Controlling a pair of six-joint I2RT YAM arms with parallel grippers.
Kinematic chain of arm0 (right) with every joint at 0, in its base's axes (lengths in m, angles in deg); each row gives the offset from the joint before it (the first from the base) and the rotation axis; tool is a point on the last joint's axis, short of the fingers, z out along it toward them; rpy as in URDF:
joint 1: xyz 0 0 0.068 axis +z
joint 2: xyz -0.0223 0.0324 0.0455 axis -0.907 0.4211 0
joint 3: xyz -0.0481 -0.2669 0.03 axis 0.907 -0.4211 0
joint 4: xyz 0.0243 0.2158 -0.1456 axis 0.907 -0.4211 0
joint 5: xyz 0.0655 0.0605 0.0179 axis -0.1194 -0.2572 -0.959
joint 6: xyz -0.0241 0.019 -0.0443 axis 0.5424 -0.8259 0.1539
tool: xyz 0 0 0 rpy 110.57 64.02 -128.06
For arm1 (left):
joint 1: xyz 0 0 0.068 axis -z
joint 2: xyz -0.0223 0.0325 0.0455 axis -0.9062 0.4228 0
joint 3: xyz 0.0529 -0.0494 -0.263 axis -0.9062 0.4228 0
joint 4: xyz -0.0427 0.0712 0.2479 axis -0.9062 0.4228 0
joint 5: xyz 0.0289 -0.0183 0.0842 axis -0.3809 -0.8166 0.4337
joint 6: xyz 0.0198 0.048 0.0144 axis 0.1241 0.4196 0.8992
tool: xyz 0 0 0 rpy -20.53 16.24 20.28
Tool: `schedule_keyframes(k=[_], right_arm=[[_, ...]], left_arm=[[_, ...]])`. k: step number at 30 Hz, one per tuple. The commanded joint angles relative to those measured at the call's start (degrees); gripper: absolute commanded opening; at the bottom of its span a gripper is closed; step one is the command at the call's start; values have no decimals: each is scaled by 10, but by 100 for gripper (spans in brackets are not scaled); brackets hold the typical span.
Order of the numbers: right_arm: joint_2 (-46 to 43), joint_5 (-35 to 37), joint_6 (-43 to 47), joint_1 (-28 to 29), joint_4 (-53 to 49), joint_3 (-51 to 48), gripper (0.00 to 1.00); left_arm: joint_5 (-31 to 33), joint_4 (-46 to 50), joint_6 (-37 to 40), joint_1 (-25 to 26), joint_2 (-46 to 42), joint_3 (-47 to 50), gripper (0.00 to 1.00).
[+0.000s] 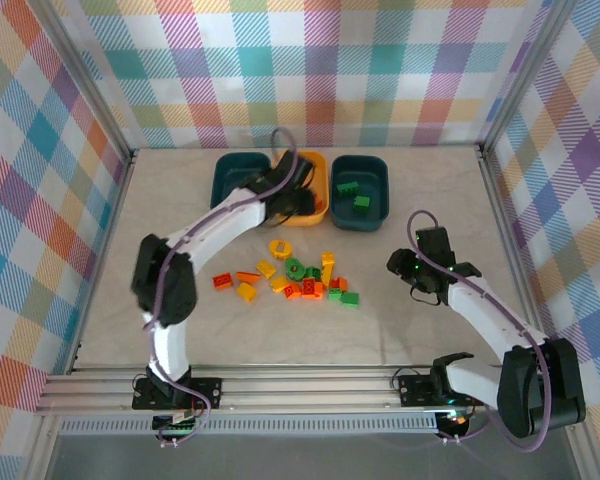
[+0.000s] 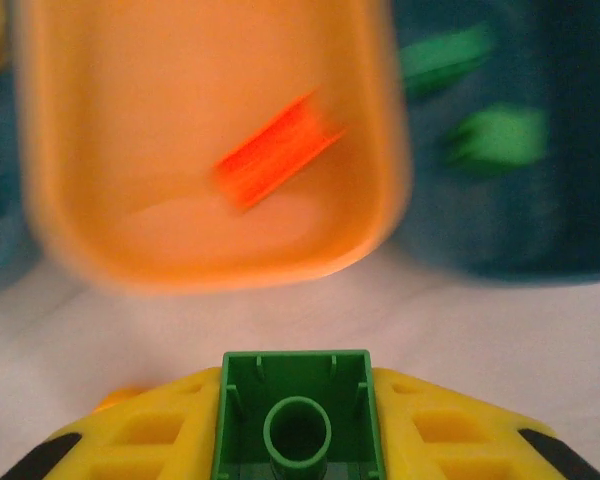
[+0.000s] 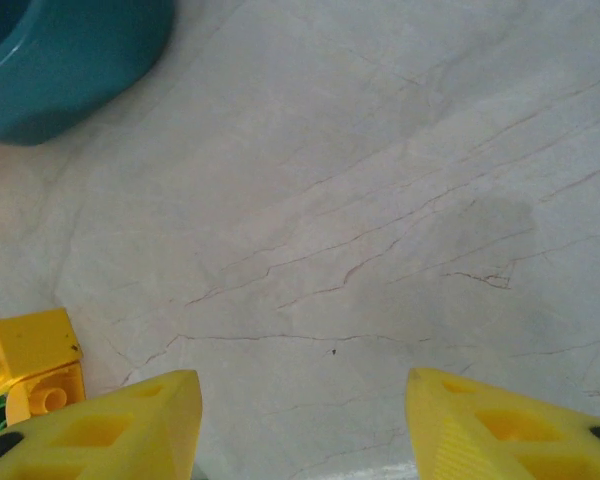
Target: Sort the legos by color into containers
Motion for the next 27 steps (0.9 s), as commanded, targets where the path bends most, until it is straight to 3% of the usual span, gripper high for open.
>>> schedule_keyframes(k=[1, 7, 15, 18, 19, 20, 24, 27], right_arm=[[-4, -29, -30, -5, 20, 5, 56], [-15, -25, -24, -10, 12, 28, 56], [5, -36, -7, -16, 12, 53, 57], [9, -41, -12, -16, 16, 51, 58], [9, -44, -14, -16, 16, 51, 59], [8, -45, -14, -16, 15, 51, 60], [0, -52, -8, -16, 9, 55, 60], [-9, -62, -3, -14, 5, 57, 61]], left_arm=[[-73, 38, 23, 7, 123, -150, 30], [-162, 69, 43, 12, 265, -342, 32], [-181, 36, 38, 13, 313, -391, 39], [-185, 29, 36, 14, 317, -396, 54], [-189, 29, 35, 14, 318, -404, 70], [-190, 31, 35, 14, 317, -409, 76], [-189, 45, 47, 14, 277, -412, 86], [-137, 45, 46, 12, 192, -332, 87]])
